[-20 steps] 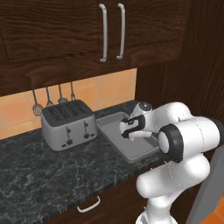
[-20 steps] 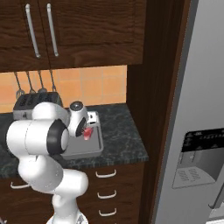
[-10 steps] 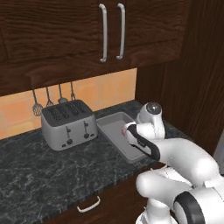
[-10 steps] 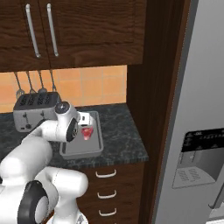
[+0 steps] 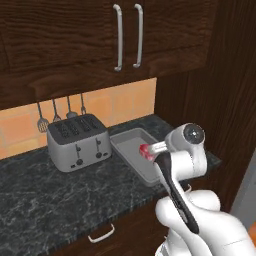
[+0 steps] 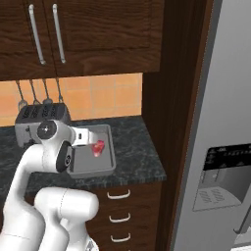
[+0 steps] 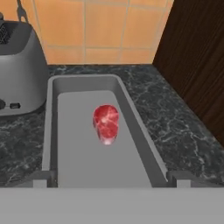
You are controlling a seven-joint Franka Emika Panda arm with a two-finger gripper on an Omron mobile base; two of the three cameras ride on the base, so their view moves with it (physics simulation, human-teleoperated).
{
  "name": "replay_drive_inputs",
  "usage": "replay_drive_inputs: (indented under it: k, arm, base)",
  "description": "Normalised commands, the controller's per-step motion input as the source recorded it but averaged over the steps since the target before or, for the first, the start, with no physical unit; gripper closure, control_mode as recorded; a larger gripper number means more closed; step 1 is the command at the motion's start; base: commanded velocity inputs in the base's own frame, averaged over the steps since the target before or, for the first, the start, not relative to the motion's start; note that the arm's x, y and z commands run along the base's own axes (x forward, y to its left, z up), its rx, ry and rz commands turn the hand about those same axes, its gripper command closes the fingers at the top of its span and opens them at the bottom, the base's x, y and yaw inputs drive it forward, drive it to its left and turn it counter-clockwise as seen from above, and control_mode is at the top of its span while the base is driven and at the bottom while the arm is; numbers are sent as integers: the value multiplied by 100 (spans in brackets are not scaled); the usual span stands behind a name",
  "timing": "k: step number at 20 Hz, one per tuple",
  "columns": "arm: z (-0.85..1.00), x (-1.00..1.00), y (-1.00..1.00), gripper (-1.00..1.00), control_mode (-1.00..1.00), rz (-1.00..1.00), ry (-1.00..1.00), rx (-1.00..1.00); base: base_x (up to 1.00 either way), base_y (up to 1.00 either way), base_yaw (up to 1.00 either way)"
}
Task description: Place one carrot and one steak in each tupperware on the nearby counter, to pack two identical lunches.
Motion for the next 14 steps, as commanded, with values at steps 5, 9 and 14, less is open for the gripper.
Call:
replay_drive_inputs:
  k: [5, 9, 14]
  arm:
    - [30, -100, -14, -100, -100, 4, -29, 2]
    - [0, -25, -6, -100, 100, 0, -6, 0]
    - [0, 0, 0, -100, 100, 0, 0, 0]
  base:
    - [0, 0, 0]
    - [-75, -26, 0]
    - [-95, -54, 0]
